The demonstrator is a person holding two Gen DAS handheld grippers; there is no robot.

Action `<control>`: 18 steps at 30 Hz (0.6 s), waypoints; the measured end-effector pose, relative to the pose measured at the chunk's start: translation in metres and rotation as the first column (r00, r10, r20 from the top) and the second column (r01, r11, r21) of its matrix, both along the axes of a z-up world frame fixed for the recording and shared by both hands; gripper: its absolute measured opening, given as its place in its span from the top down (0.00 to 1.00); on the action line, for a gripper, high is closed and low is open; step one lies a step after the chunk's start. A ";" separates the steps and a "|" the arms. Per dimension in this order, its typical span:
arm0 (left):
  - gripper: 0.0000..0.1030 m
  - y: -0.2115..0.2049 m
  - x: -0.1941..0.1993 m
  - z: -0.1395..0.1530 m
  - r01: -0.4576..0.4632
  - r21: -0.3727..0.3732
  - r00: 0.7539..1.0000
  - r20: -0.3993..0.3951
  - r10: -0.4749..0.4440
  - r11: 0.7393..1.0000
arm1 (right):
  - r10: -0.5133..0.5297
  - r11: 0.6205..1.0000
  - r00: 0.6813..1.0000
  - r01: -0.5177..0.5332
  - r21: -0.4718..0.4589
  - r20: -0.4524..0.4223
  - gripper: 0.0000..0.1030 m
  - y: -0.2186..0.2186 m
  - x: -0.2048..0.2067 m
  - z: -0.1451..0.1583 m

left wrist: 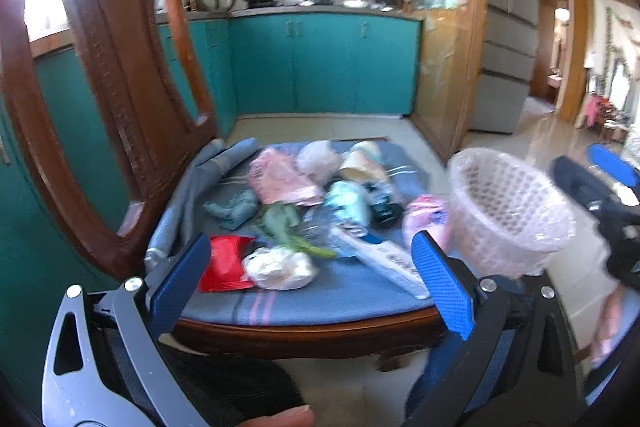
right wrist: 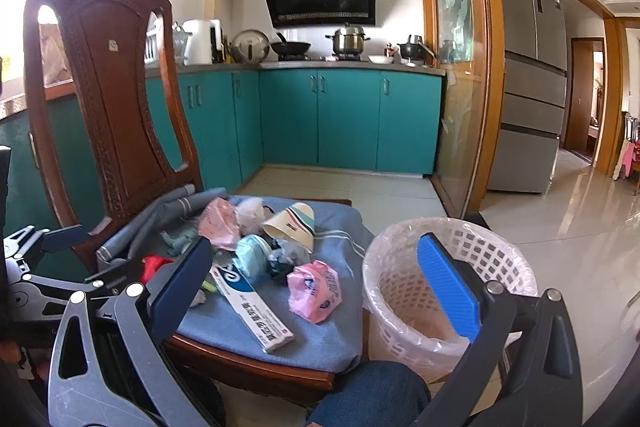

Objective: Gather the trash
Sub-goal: 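Grasp the pink plastic bag with the right tool while the left tool grasps the white tissue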

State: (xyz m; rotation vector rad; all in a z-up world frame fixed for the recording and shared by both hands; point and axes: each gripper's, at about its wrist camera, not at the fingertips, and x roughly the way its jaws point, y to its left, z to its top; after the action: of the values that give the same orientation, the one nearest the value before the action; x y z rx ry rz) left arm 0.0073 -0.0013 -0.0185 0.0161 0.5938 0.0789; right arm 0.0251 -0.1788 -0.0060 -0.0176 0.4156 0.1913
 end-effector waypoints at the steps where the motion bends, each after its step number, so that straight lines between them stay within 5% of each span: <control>1: 0.03 0.006 0.003 -0.003 -0.021 0.002 1.000 -0.013 0.021 1.000 | 0.008 1.000 1.000 -0.008 0.000 -0.010 0.03 0.000 0.003 -0.001; 8: 0.03 0.048 0.018 -0.022 -0.126 -0.026 0.988 -0.091 0.123 0.992 | 0.103 0.994 0.981 -0.105 -0.005 -0.163 0.03 0.003 0.060 -0.028; 15: 0.03 0.060 0.038 -0.043 -0.139 -0.024 0.977 -0.168 0.133 0.990 | 0.146 0.963 0.915 -0.218 -0.157 -0.375 0.12 0.036 0.130 -0.085; 18: 0.03 0.061 0.050 -0.053 -0.118 -0.048 0.973 -0.203 0.106 0.992 | 0.144 0.942 0.864 -0.269 -0.202 -0.483 0.15 0.045 0.166 -0.107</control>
State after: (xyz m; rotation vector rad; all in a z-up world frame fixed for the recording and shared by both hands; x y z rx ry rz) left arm 0.0576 0.0599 -0.0713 -0.0681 0.7982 0.1708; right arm 0.1907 -0.1341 -0.1129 -0.2860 0.9193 0.3569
